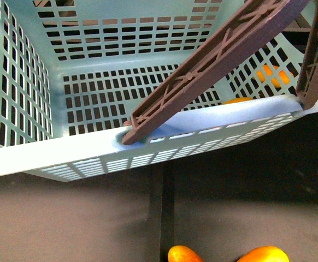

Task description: Pick lemon and mango into basket

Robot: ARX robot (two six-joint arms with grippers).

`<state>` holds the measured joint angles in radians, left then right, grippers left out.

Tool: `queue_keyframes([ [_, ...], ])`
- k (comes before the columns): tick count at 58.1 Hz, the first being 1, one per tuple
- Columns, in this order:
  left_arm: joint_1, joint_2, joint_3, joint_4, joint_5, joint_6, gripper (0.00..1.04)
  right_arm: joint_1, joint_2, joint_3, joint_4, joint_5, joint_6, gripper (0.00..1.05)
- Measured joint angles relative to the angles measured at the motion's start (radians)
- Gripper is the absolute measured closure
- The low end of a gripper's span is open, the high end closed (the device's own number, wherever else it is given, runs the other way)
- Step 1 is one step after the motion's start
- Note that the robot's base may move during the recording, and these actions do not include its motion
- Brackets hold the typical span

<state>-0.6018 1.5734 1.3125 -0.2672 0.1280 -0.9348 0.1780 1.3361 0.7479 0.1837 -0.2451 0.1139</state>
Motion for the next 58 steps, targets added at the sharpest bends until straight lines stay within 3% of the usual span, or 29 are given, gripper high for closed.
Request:
queue_keyframes([
  [5,0.000,0.000,0.000,0.000,0.000,0.000,0.98,0.059,0.042,0.023,-0.008,0.066,0.031,0.49],
  [12,0.000,0.000,0.000,0.000,0.000,0.000,0.98,0.061,0.051,0.023,-0.015,0.104,0.074,0.20],
  [18,0.000,0.002,0.000,0.000,0.005,0.003,0.98,0.031,0.016,-0.003,-0.016,0.103,0.089,0.07],
  [33,0.003,0.003,0.000,0.000,-0.011,0.000,0.98,-0.123,-0.264,-0.141,-0.145,0.144,0.084,0.09],
  [52,0.001,0.003,0.000,0.000,0.004,-0.005,0.98,-0.133,-0.288,-0.144,-0.146,0.142,0.077,0.09],
  [58,0.001,0.003,0.000,0.000,0.003,-0.003,0.98,-0.121,-0.300,-0.280,0.200,0.280,-0.016,0.23],
])
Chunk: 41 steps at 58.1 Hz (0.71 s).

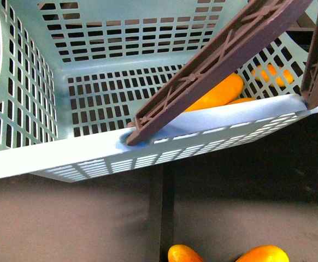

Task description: Pick lemon and mango into basket

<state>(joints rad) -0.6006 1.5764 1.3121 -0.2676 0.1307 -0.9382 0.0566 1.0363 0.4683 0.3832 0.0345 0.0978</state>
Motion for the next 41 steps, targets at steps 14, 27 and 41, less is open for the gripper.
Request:
queue_keyframes([
  [14,0.000,0.000,0.000,0.000,-0.004,0.002,0.98,-0.055,-0.114,-0.199,0.270,-0.031,-0.074,0.62],
  [27,0.000,0.000,0.000,0.000,-0.005,0.003,0.98,-0.055,-0.212,-0.295,0.260,-0.032,-0.089,0.99],
  [41,0.000,0.000,0.000,0.000,0.000,0.002,0.98,-0.055,-0.356,-0.376,0.194,-0.032,-0.093,1.03],
])
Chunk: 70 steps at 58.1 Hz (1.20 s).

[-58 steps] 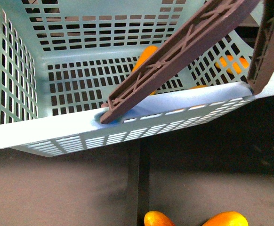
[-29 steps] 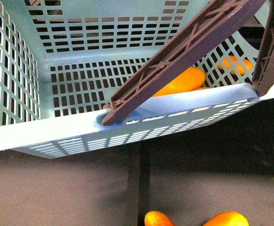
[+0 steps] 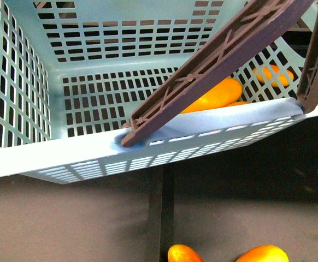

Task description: Pick lemon and mango into basket

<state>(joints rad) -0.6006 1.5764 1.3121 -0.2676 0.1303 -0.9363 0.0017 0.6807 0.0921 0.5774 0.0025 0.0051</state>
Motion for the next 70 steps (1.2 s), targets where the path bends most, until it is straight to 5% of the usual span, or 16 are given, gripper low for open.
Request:
queue_keyframes([
  [70,0.000,0.000,0.000,0.000,-0.003,0.000,0.98,0.000,-0.495,-0.075,-0.391,-0.002,-0.001,1.03],
])
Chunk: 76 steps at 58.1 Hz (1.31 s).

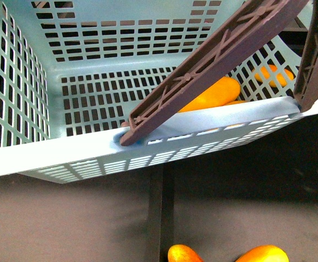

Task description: Pick lemon and mango into basket

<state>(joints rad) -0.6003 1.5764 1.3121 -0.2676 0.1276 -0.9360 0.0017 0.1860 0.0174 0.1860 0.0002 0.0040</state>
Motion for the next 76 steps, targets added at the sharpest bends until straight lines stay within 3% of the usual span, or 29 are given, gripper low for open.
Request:
queue_keyframes([
  [8,0.000,0.000,0.000,0.000,0.000,0.000,0.98,0.000,-0.159,0.000,-0.176,0.000,0.000,1.03],
  [38,0.000,0.000,0.000,0.000,0.000,0.001,0.98,0.000,-0.179,0.000,-0.184,0.000,-0.001,1.03],
  [71,0.000,0.000,0.000,0.000,0.000,0.000,0.98,0.000,-0.179,0.000,-0.184,0.000,-0.001,0.08],
  [76,0.000,0.000,0.000,0.000,0.000,0.000,0.98,0.000,-0.179,0.000,-0.184,0.000,-0.001,0.09],
])
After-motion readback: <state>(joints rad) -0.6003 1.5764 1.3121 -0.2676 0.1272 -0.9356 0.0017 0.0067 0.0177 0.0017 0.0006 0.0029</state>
